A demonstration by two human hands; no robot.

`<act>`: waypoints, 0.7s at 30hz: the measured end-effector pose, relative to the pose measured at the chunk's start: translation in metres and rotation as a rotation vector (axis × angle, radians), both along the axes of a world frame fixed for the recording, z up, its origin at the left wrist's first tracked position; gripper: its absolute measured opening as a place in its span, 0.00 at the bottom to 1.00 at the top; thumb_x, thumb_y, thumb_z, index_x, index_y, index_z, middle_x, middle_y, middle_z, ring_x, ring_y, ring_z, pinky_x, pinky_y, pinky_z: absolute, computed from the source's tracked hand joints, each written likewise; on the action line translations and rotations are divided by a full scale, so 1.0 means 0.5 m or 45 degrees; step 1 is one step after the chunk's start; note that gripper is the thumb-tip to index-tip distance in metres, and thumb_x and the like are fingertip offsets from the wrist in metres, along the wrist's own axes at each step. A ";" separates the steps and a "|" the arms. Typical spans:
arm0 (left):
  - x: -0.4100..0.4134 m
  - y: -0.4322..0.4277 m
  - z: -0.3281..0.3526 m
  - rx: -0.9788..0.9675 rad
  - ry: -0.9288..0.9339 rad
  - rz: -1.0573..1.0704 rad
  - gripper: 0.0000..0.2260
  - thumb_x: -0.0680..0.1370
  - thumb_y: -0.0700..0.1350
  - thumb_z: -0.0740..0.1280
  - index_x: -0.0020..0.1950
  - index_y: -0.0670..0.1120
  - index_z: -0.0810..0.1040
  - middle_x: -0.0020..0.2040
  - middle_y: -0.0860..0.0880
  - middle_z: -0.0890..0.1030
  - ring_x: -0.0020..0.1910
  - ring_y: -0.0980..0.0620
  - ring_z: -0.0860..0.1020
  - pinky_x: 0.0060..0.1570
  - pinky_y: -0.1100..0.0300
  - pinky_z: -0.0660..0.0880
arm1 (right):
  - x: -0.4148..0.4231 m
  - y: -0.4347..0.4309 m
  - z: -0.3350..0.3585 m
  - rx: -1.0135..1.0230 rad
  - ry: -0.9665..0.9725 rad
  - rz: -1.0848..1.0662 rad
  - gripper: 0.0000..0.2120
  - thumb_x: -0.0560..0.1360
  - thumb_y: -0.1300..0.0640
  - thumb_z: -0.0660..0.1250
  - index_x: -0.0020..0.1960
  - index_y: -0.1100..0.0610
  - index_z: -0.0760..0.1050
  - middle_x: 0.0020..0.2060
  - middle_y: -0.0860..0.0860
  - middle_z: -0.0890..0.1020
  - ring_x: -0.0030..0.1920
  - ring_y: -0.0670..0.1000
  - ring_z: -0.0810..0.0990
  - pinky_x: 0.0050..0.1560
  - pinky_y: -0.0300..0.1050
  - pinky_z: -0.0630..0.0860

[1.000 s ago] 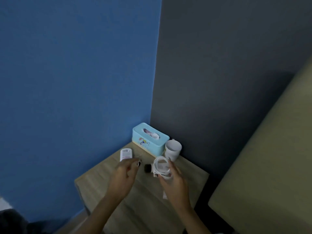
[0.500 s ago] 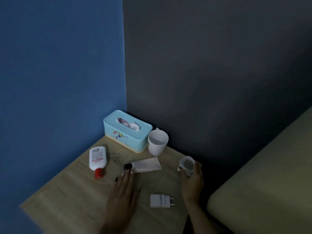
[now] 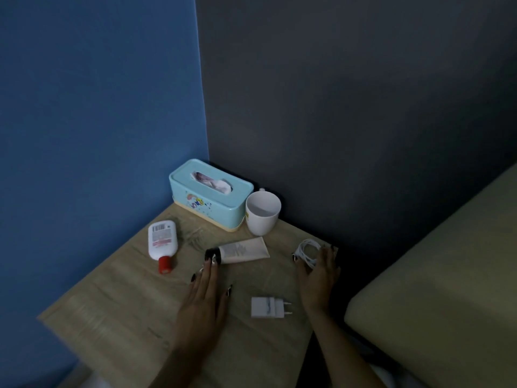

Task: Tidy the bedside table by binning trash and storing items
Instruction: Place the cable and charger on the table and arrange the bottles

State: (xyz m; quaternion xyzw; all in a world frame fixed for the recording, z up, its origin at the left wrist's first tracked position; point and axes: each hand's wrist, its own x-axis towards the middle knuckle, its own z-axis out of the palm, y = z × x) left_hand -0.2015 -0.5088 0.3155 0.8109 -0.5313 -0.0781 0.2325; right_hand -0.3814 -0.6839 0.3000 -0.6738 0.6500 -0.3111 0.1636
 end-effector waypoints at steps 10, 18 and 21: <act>0.002 0.006 0.012 0.044 -0.025 -0.084 0.31 0.79 0.63 0.42 0.78 0.49 0.53 0.77 0.50 0.53 0.77 0.53 0.50 0.75 0.66 0.38 | -0.025 0.047 0.032 -0.288 0.042 0.577 0.20 0.78 0.51 0.61 0.65 0.61 0.74 0.67 0.55 0.75 0.69 0.53 0.70 0.71 0.42 0.65; -0.057 0.004 0.023 -0.098 -0.080 -0.503 0.29 0.78 0.64 0.57 0.73 0.48 0.65 0.73 0.52 0.64 0.74 0.54 0.59 0.74 0.66 0.46 | -0.028 0.043 0.016 -0.242 0.250 0.660 0.27 0.81 0.43 0.49 0.59 0.59 0.79 0.64 0.55 0.78 0.65 0.54 0.75 0.70 0.43 0.60; -0.079 -0.013 0.008 -0.156 -0.074 -0.579 0.30 0.76 0.65 0.59 0.71 0.47 0.69 0.71 0.52 0.70 0.71 0.54 0.64 0.72 0.64 0.55 | -0.027 0.038 0.008 -0.147 0.270 0.642 0.22 0.77 0.46 0.58 0.60 0.59 0.79 0.65 0.55 0.78 0.65 0.55 0.75 0.70 0.45 0.59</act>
